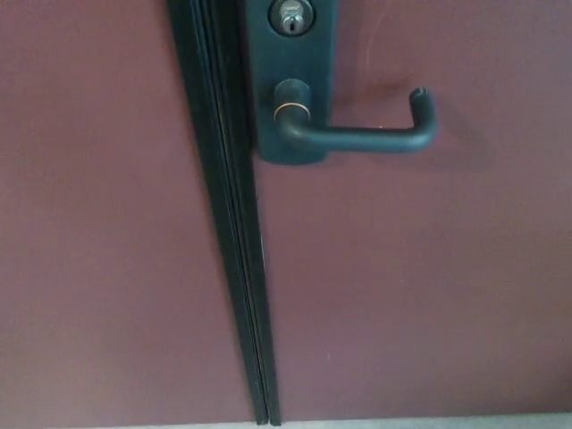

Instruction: The robot walks towards the door handle and put its right hand on it and twist the handle

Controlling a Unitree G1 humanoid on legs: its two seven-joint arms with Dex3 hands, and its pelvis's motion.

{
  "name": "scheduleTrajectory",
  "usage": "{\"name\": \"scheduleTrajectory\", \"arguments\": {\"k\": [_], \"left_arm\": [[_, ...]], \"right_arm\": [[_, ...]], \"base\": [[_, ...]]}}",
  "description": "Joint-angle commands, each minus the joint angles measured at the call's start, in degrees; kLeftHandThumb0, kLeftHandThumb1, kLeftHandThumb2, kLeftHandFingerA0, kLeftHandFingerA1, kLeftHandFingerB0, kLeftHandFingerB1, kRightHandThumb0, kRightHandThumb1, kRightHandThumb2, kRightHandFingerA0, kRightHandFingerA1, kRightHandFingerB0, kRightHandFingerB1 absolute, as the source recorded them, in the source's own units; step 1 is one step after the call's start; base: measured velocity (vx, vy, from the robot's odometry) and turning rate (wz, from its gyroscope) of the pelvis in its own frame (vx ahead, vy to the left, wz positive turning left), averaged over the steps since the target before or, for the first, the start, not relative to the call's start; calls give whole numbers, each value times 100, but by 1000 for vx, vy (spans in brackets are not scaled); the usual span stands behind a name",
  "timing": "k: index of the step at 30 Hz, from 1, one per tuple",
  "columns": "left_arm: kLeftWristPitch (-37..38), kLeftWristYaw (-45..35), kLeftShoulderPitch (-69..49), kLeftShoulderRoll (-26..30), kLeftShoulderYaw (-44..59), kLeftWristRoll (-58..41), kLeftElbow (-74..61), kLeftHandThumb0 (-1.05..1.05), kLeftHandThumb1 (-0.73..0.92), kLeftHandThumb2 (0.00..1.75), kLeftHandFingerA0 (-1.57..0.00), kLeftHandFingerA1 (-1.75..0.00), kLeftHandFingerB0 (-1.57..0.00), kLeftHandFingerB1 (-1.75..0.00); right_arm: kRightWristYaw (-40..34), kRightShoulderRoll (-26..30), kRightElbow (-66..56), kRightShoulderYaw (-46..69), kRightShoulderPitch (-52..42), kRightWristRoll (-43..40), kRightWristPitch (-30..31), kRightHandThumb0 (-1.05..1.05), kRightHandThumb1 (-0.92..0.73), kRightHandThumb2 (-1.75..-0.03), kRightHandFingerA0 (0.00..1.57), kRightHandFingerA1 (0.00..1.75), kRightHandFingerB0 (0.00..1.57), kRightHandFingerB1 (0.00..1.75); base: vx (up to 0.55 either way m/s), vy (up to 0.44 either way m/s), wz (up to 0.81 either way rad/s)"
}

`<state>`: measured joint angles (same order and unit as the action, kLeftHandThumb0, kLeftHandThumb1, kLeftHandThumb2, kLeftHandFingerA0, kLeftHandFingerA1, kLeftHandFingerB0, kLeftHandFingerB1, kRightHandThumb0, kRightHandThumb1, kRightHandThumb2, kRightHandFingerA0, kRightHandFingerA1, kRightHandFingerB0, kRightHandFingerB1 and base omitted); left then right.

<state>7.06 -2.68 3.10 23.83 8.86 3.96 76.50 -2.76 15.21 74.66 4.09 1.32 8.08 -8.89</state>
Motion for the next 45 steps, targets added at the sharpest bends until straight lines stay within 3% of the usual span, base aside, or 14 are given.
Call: {"name": "scheduleTrajectory", "arguments": {"k": [1, 11, 45], "left_arm": [[-13, -4, -65, 34, 10, 17, 18, -29, 59, 58, -62, -47, -45, -38], [4, 24, -10, 89, -133, 114, 17, -29, 59, 58, -62, -46, -45, -38], [41, 95, 16, 80, -168, 126, 36, -28, 60, 58, -62, -46, -46, -39]], "right_arm": [[31, -25, 19, 24, -30, -60, 68, -5, -66, -58, 63, 48, 45, 40], [96, -45, 31, 97, 83, -106, 172, -7, -66, -59, 64, 49, 43, 40], [102, -40, 35, 25, 172, -36, 191, -6, -67, -59, 62, 48, 44, 40]], "base": [[39, 85, -4], [39, 214, 3], [89, 11, 4]]}}
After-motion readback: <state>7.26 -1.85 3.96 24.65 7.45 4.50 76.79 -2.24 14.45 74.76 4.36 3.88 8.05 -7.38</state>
